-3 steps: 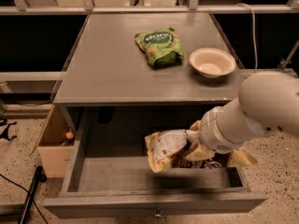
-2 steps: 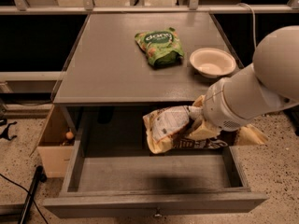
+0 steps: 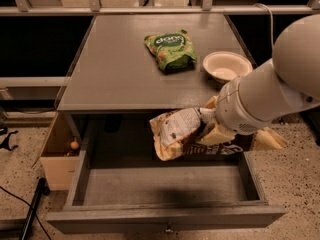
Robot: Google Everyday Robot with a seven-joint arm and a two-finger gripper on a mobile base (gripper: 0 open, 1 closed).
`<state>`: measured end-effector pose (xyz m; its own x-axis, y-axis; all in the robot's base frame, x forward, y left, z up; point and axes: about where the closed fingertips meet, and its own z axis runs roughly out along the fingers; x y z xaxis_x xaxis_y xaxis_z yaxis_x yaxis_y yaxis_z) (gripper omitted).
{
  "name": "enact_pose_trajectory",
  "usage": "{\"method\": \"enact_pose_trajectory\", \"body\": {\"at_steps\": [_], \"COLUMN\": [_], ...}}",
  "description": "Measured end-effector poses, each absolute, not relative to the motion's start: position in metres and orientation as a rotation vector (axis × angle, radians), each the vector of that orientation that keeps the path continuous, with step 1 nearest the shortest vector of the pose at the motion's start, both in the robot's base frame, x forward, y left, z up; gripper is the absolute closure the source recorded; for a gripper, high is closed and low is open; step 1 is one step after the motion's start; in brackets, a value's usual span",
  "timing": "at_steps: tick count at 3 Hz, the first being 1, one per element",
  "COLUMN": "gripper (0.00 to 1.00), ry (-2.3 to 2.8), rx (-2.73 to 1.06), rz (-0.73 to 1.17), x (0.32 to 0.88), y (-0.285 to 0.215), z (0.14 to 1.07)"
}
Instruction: Pick brown chip bag from top drawer and place on counter
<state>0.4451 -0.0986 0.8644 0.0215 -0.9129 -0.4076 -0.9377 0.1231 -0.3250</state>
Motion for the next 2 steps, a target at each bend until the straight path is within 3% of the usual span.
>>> {"method": "enact_pose_trajectory", "body": {"at_steps": [2], "gripper": [1.00], "ry": [1.801], "rx": [-1.784], "rz": [-0.043], "x": [0.479], "y": [-0.078], "z": [0.958]}}
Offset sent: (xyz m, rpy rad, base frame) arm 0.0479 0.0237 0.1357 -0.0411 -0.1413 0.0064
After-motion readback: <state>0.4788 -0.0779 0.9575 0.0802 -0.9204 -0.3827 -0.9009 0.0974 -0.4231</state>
